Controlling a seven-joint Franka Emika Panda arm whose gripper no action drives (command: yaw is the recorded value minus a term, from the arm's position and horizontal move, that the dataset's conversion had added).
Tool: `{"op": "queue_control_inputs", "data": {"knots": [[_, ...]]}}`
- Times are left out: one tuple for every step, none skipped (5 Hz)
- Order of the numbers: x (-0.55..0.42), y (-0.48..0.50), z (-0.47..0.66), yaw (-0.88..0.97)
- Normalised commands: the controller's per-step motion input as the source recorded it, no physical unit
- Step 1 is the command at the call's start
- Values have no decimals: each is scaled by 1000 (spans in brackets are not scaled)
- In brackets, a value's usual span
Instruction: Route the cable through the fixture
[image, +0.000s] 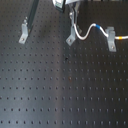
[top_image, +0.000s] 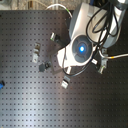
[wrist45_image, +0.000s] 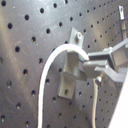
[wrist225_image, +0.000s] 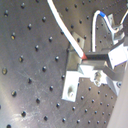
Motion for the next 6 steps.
{"op": "queue_control_inputs", "data": {"knots": [[-151, -15, 2, 0], [-256, -11, 3, -380], [-349, -41, -64, -389], [-460, -16, -27, -400], [-87, -57, -25, -414], [15, 1, 0, -151]]}}
